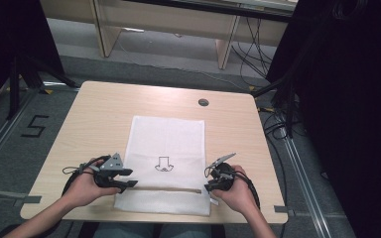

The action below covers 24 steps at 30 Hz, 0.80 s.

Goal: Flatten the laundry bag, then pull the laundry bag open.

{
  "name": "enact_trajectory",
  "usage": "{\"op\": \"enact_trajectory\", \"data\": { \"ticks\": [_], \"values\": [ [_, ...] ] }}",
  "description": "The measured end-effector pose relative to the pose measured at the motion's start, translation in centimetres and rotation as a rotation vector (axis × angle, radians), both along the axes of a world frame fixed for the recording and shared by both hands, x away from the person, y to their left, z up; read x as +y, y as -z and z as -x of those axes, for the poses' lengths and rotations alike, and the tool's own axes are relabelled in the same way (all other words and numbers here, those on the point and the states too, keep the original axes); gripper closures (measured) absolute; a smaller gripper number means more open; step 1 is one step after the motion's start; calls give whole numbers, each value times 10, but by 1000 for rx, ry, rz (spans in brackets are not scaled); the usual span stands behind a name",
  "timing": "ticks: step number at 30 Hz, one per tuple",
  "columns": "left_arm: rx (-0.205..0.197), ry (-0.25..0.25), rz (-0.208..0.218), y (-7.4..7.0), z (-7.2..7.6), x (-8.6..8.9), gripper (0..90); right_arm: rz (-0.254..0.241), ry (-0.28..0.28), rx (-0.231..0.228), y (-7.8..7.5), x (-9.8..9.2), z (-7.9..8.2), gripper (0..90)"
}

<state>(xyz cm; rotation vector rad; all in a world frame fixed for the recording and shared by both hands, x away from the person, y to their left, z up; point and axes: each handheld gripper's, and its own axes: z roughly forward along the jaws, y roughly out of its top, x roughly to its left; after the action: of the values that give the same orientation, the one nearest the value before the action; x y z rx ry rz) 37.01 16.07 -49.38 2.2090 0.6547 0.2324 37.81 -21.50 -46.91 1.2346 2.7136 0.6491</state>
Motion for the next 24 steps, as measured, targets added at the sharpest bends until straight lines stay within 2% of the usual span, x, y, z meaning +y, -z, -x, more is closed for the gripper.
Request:
{"op": "enact_trajectory", "data": {
  "ticks": [2, 3, 4, 5, 6, 7, 9, 10, 11, 14, 17, 18, 19, 20, 22, 23, 24],
  "values": [
    [-10, -11, 18, 0, 0, 0, 494, 3, -7, -15, 0, -1, 0, 712],
    [-3, -18, 8, 0, 0, 1, 487, 3, -5, -20, -1, -2, 0, 703],
    [-10, -20, 24, 1, -1, 1, 476, 0, -1, -24, -1, -3, 0, 695],
    [-8, -13, 7, 0, -2, 2, 469, 0, 15, -16, -2, -3, 1, 689],
    [1, -35, 29, 1, -1, 1, 463, 7, 33, -7, -3, -3, 2, 684],
    [-11, -22, 23, 1, -2, 2, 458, -2, 4, -31, -2, -4, 1, 673],
    [-2, -20, 23, 0, -2, 4, 456, -4, 1, -23, -2, -4, 1, 660],
    [6, -46, 43, 1, -1, 3, 456, -3, 10, -1, -3, -3, 3, 658],
    [8, -43, 38, 0, -1, 3, 454, -4, -8, -21, -2, -4, 2, 658],
    [-3, -41, 39, 0, -2, 3, 431, -11, -7, -21, -5, -4, 3, 664],
    [-2, -40, 41, 1, -2, 3, 427, -21, 2, 5, -5, -6, 3, 673],
    [-2, -36, 31, 0, -2, 3, 429, -25, 23, 18, -5, -6, 4, 683],
    [9, -47, 43, 1, -2, 2, 429, -29, 26, 22, -5, -6, 4, 691],
    [9, -38, 40, 0, -2, 1, 429, -31, 29, 27, -4, -7, 5, 705],
    [13, -47, 59, 1, -1, -1, 433, -21, 37, 16, -6, -6, 6, 751],
    [2, -22, 26, 1, -2, 1, 438, -20, 30, 16, -8, -6, 6, 790],
    [0, -24, 48, 1, -1, -1, 443, -26, 27, 1, -9, -5, 7, 818]
  ]
}}
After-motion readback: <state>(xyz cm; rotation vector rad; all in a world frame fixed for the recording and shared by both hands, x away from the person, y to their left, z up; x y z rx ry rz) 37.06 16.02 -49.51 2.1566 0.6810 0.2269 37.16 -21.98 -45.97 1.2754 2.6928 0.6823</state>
